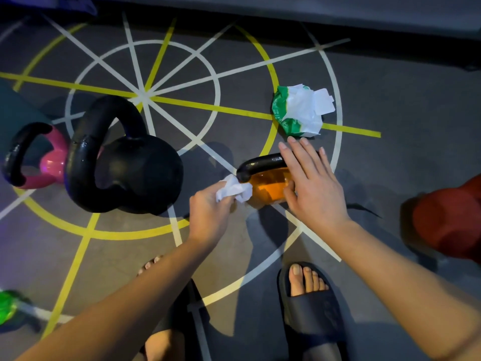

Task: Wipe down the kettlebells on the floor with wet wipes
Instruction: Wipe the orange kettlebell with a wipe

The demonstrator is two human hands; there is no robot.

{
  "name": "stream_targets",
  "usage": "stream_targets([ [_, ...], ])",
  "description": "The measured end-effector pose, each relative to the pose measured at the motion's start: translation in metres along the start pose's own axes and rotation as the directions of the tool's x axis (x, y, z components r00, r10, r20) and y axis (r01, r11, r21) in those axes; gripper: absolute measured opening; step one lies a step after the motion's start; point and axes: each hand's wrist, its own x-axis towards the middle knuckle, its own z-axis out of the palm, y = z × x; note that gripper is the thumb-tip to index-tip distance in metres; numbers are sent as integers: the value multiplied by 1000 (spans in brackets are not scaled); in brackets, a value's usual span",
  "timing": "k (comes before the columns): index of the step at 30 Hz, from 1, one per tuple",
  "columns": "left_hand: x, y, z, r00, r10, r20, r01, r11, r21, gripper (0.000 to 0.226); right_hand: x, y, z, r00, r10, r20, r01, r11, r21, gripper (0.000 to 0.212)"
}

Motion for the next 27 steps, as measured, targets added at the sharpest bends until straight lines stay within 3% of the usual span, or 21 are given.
stream_targets([
  [3, -1, 15, -13, 993, 119, -12, -119, 992, 46, 24, 3, 2, -2, 1000, -6, 4, 6, 1000, 19, 73],
  [6, 5, 21, -11, 984, 160, 80, -172, 969, 175, 20, 1, 10, -10, 1000, -29, 1, 28, 995, 91, 74],
  [10, 22, 21, 2, 977, 175, 120, -201, 942, 267, 6, 2, 27, -17, 992, 124, 25, -126, 975, 185, 76],
  [13, 37, 26, 6, 956, 251, 154, -288, 908, 304, 29, 8, 35, -15, 975, 218, 47, -222, 934, 280, 56],
  [17, 58, 39, 5, 908, 352, 226, -412, 846, 339, 27, 3, 27, -14, 975, 209, -76, -189, 959, 213, 37],
  [23, 93, 61, 7, 901, 352, 255, -432, 793, 430, 39, 1, 12, -3, 964, 222, -145, -191, 961, 202, 36],
  [27, 95, 72, 17, 936, 325, 134, -350, 830, 434, 36, 25, 5, -12, 970, 207, -130, -182, 966, 181, 34],
])
